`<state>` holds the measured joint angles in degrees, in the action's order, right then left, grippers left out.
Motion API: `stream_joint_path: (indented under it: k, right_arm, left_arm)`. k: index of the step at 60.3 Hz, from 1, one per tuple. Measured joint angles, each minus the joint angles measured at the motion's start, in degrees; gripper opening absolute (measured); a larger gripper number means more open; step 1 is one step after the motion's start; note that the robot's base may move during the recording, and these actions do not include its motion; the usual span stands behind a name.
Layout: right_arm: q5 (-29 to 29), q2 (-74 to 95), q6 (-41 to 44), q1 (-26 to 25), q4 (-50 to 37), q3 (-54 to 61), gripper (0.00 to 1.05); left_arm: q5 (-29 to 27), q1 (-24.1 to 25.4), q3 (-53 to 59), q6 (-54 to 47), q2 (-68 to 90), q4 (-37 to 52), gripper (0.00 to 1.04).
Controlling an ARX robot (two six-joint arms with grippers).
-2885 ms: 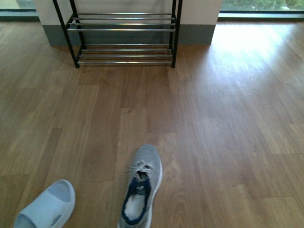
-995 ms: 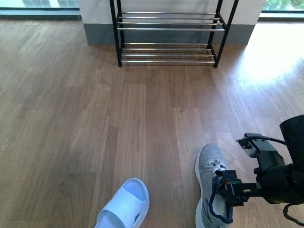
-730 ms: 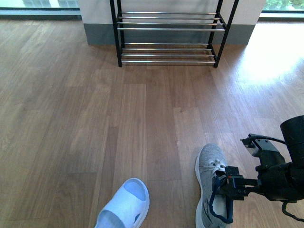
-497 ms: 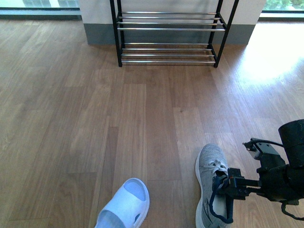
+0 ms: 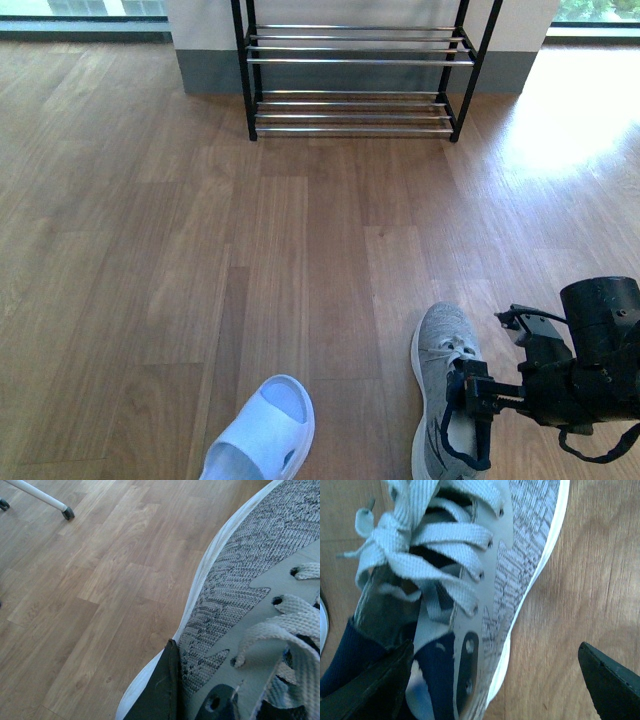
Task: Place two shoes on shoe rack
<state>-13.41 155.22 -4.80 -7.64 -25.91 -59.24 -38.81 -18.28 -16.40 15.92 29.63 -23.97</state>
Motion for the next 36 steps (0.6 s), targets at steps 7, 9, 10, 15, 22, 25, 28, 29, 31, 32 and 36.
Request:
stream_joint_path:
  k: [7,9,10,15,22,25,28,29,31,32,36]
  right_arm:
    - [1.57,1.70,0.02,0.70,-2.43,-0.79,0.73]
    - [2.23,2.01,0.37,0.96,-3.32,-0.79,0.67]
    - [2.27,2.12,0.42,1.03,-3.74,-0.74,0.66]
    - [2.86,2.60,1.88,1.36,-5.81,-0.57,0.53]
    - [4.24,2.58,5.01,1.53,-7.67,-0.11,0.36]
    - [4.20,2.56,5.66,1.53,-8.07,-0.07,0.29]
    - [4.22,2.56,6.23,1.44,-8.44,-0.02,0.22]
    - [4.28,2.54,6.45,1.38,-8.44,-0.02,0.18]
    - [4.63,2.34,7.08,1.29,-8.24,-0.04,0.13]
    - [4.63,2.23,7.28,1.25,-8.04,-0.02,0.11]
    - [5.44,1.29,8.35,0.98,-6.73,0.07,0.01]
  left_arm:
    - [0.00,0.00,0.00,0.00,0.00,0.00,0.02]
    - [0.00,0.00,0.00,0.00,0.00,0.00,0.02]
    - [0.00,0.00,0.00,0.00,0.00,0.00,0.02]
    - [0.00,0.00,0.00,0.00,0.00,0.00,0.02]
    - [0.00,0.00,0.00,0.00,0.00,0.00,0.02]
    - [0.00,0.00,0.00,0.00,0.00,0.00,0.02]
    - [0.00,0.00,0.00,0.00,0.00,0.00,0.02]
    - [0.02,0.00,0.00,0.00,0.00,0.00,0.02]
    - [0.00,0.00,0.00,0.00,0.00,0.00,0.02]
    - [0.00,0.00,-0.02,0.00,0.00,0.00,0.02]
    - [0.00,0.00,0.00,0.00,0.00,0.00,0.02]
